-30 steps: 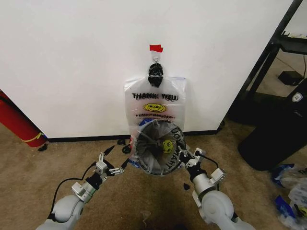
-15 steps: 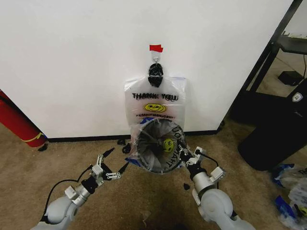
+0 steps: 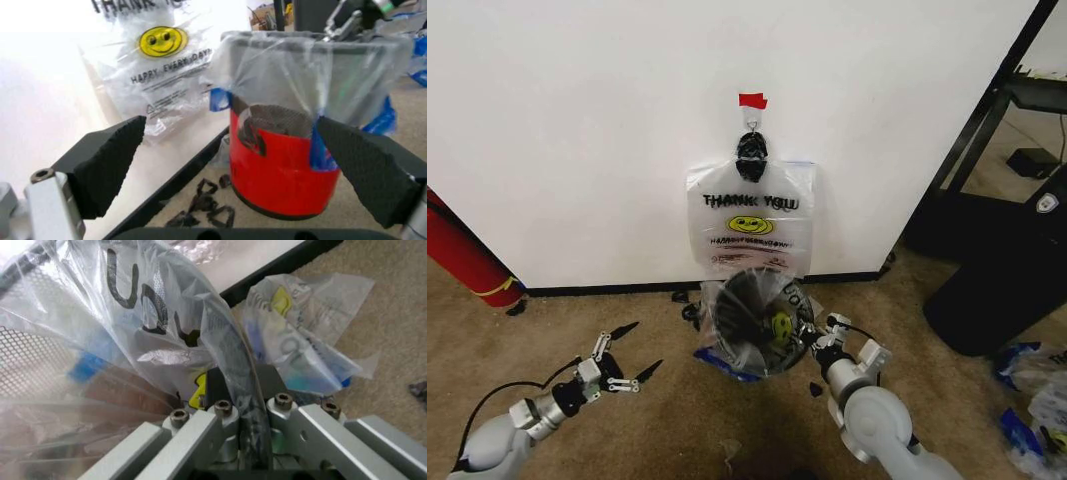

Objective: Pick up the garbage bag from the wall and place it over the trash bin.

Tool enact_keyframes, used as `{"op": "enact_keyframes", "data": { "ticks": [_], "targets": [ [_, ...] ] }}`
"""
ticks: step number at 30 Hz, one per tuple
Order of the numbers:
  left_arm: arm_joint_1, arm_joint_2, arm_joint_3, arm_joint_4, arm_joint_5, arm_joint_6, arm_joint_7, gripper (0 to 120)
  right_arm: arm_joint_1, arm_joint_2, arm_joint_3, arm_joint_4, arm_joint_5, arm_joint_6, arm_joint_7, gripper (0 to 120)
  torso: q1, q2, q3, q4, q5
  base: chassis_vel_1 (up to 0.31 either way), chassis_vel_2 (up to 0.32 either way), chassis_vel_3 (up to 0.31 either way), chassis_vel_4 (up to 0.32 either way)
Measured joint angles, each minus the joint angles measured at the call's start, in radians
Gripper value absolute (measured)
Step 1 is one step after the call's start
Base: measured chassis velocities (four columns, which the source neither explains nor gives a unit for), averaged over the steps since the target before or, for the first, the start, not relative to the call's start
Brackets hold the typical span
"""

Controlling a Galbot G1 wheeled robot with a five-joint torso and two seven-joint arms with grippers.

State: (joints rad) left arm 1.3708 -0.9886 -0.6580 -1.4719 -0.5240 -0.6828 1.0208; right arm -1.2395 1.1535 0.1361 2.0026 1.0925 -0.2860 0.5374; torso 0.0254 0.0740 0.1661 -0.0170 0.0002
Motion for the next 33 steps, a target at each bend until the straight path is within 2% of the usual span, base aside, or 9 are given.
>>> {"op": "enact_keyframes", "data": {
  "ticks": [6, 11, 19, 25, 29, 33],
  "targets": [
    [0.007, -0.037, 0.009, -0.016, 0.041, -0.004, 0.001, 100, 0.039, 0.012, -0.011, -0.038, 0.017, -0.088, 0.049, 0, 0.000, 0.000, 0.000, -0.0002, -0.0004, 0.000, 0.000, 0.000, 0.000],
    [0.003, -0.042, 0.016, -0.026, 0.055, -0.002, -0.005, 100, 0.039, 0.022, -0.019, -0.055, 0.044, -0.152, 0.082, 0, 0.000, 0.000, 0.000, -0.0002, 0.0001, 0.000, 0.000, 0.000, 0.000],
    [-0.004, -0.046, 0.029, -0.026, 0.060, 0.000, -0.012, 100, 0.037, 0.024, -0.044, -0.104, -0.009, -0.160, 0.063, 0, 0.000, 0.000, 0.000, -0.0009, -0.0014, 0.000, 0.000, 0.000, 0.000],
    [-0.006, -0.046, 0.032, -0.027, 0.059, 0.001, -0.013, 100, 0.035, 0.024, -0.046, -0.109, -0.030, -0.155, 0.053, 0, 0.000, 0.000, 0.000, -0.0001, 0.0002, 0.000, 0.000, 0.000, 0.000],
    [-0.010, -0.042, 0.032, -0.027, 0.057, 0.001, -0.014, 100, 0.017, 0.016, -0.047, -0.068, -0.029, -0.157, 0.056, 17, 0.000, 0.000, 0.000, 0.0005, 0.0010, 0.000, 0.000, 0.000, 0.000],
    [-0.013, -0.042, 0.032, -0.028, 0.057, 0.002, -0.014, 100, 0.006, 0.009, -0.037, -0.020, -0.023, -0.158, 0.055, 29, 0.000, 0.000, 0.000, 0.0003, -0.0001, 0.000, 0.000, 0.000, 0.000]
  ]
}}
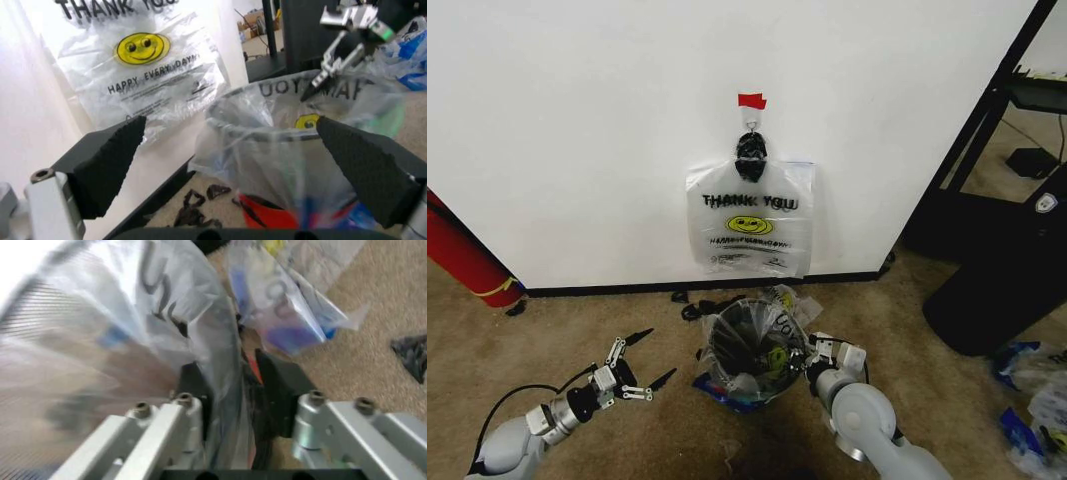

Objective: Pick up the garbage bag from the wall and place it over the trash bin.

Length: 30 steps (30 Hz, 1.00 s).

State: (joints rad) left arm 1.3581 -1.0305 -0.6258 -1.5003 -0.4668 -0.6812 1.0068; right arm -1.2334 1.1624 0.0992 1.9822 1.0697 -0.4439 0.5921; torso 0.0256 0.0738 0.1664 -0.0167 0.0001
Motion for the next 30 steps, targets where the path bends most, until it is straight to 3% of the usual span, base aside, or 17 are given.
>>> {"op": "enact_keyframes", "data": {
  "ticks": [14, 19, 25, 28, 30],
  "targets": [
    [-0.003, 0.010, -0.022, -0.050, 0.002, 0.022, -0.014, 100, -0.061, -0.055, 0.002, 0.106, -0.019, -0.038, 0.042, 77, 0.000, 0.000, 0.000, -0.0005, 0.0000, 0.000, 0.000, 0.000, 0.000],
    [0.011, -0.001, -0.025, -0.065, 0.002, 0.023, -0.015, 100, -0.037, -0.043, 0.004, 0.048, -0.055, -0.029, 0.028, 98, 0.000, 0.000, 0.000, -0.0003, -0.0001, 0.000, 0.000, 0.000, 0.000],
    [0.018, -0.003, -0.029, -0.075, 0.003, 0.021, -0.024, 100, -0.016, -0.033, 0.007, -0.021, -0.106, -0.018, -0.019, 100, 0.000, 0.000, 0.000, -0.0004, -0.0001, 0.000, 0.000, 0.000, 0.000],
    [0.027, -0.002, -0.026, -0.095, -0.011, 0.024, -0.062, 100, -0.017, -0.040, 0.006, -0.033, -0.127, -0.012, -0.038, 100, 0.000, 0.000, 0.000, -0.0005, -0.0001, 0.000, 0.000, 0.000, 0.000],
    [0.049, -0.006, -0.008, -0.149, -0.042, 0.042, -0.143, 100, -0.022, -0.048, 0.005, -0.038, -0.151, 0.009, -0.064, 100, 0.000, 0.000, 0.000, -0.0004, 0.0002, 0.000, 0.000, 0.000, 0.000]
  ]
}}
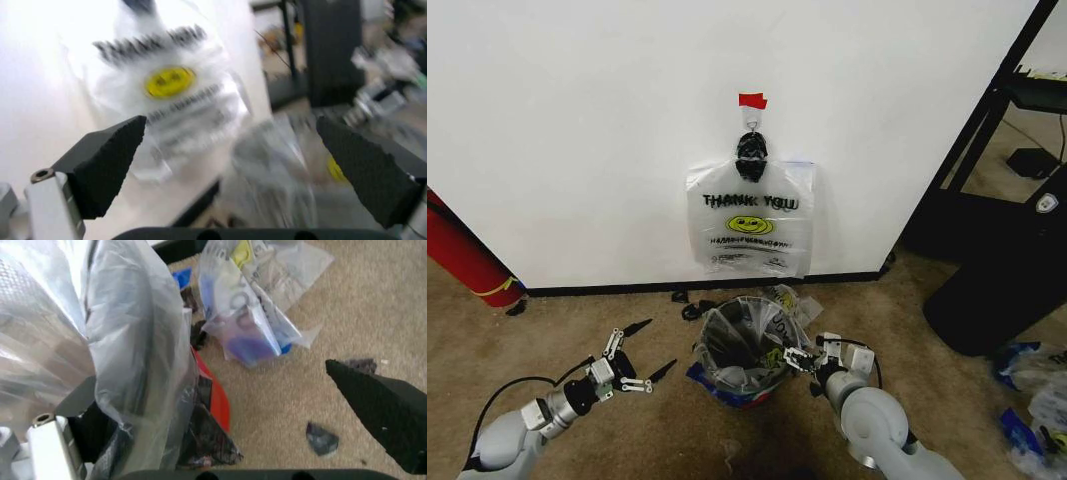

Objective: Pick up the garbage bag from the wall and place it over the trash bin.

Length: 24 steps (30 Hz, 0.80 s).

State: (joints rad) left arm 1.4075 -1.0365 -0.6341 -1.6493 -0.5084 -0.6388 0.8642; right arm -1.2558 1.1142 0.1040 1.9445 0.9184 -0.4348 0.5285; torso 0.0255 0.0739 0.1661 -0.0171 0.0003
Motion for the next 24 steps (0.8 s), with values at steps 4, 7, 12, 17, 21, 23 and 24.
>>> {"op": "enact_keyframes", "data": {
  "ticks": [4, 7, 12, 17, 21, 23, 24],
  "targets": [
    [0.049, -0.033, 0.060, -0.121, 0.004, 0.036, -0.152, 100, -0.005, -0.006, -0.001, 0.011, -0.011, 0.021, -0.028, 100, 0.000, 0.000, 0.000, -0.0003, 0.0004, 0.000, 0.000, 0.000, 0.000],
    [0.071, -0.065, 0.098, -0.150, 0.061, 0.048, -0.220, 100, -0.005, -0.005, -0.005, 0.022, -0.011, 0.026, -0.032, 100, 0.000, 0.000, 0.000, 0.0001, -0.0002, 0.000, 0.000, 0.000, 0.000],
    [0.097, -0.134, 0.202, -0.137, 0.235, 0.055, -0.355, 100, -0.004, -0.002, -0.011, 0.030, -0.015, 0.029, -0.034, 100, 0.000, 0.000, 0.000, -0.0002, -0.0002, 0.000, 0.000, 0.000, 0.000],
    [0.107, -0.153, 0.251, -0.098, 0.355, 0.046, -0.436, 100, -0.006, -0.001, -0.011, 0.025, -0.019, 0.031, -0.033, 100, 0.000, 0.000, 0.000, 0.0000, -0.0002, 0.000, 0.000, 0.000, 0.000],
    [0.096, -0.161, 0.267, -0.056, 0.434, 0.040, -0.487, 100, -0.009, 0.000, -0.012, 0.024, -0.022, 0.033, -0.032, 100, 0.000, 0.000, 0.000, -0.0001, -0.0002, 0.000, 0.000, 0.000, 0.000],
    [0.089, -0.161, 0.274, -0.034, 0.462, 0.042, -0.509, 100, -0.010, 0.001, -0.014, 0.025, -0.024, 0.033, -0.031, 100, 0.000, 0.000, 0.000, 0.0000, -0.0002, 0.000, 0.000, 0.000, 0.000],
    [0.085, -0.160, 0.275, -0.026, 0.470, 0.045, -0.516, 100, -0.010, 0.001, -0.014, 0.027, -0.024, 0.033, -0.030, 100, 0.000, 0.000, 0.000, 0.0000, -0.0002, 0.000, 0.000, 0.000, 0.000]
  ]
}}
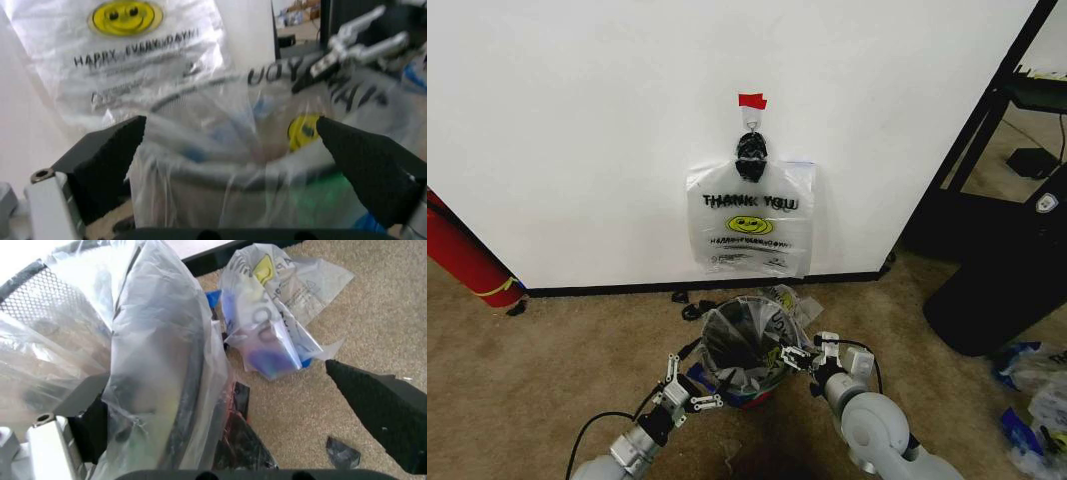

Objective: Pick up the garbage bag from the wall and place it over the trash bin.

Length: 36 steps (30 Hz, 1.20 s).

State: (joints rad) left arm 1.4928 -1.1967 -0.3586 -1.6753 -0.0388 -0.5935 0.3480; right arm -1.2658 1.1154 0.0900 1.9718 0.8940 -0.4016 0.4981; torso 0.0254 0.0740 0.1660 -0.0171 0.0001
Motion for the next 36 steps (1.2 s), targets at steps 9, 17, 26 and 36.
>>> {"op": "enact_keyframes", "data": {
  "ticks": [9, 17, 26, 36],
  "targets": [
    [-0.012, 0.008, -0.002, 0.017, 0.005, 0.007, -0.007, 100, -0.012, 0.000, -0.001, 0.030, 0.002, 0.010, 0.002, 100, 0.000, 0.000, 0.000, 0.0000, 0.0000, 0.000, 0.000, 0.000, 0.000],
    [-0.012, 0.007, -0.003, 0.014, 0.002, 0.009, -0.003, 100, -0.039, -0.021, 0.013, 0.081, 0.003, 0.001, 0.025, 100, 0.000, 0.000, 0.000, 0.0000, 0.0000, 0.000, 0.000, 0.000, 0.000],
    [-0.011, 0.007, -0.007, 0.017, 0.005, 0.008, 0.004, 100, -0.056, -0.036, 0.034, 0.106, 0.014, 0.001, 0.037, 100, 0.000, 0.000, 0.000, 0.0000, 0.0000, 0.000, 0.000, 0.000, 0.000],
    [-0.009, 0.005, -0.020, 0.024, 0.008, 0.002, 0.007, 100, -0.059, -0.074, 0.051, 0.127, 0.029, -0.007, 0.048, 100, 0.000, 0.000, 0.000, 0.0000, 0.0000, 0.000, 0.000, 0.000, 0.000]
  ]
}}
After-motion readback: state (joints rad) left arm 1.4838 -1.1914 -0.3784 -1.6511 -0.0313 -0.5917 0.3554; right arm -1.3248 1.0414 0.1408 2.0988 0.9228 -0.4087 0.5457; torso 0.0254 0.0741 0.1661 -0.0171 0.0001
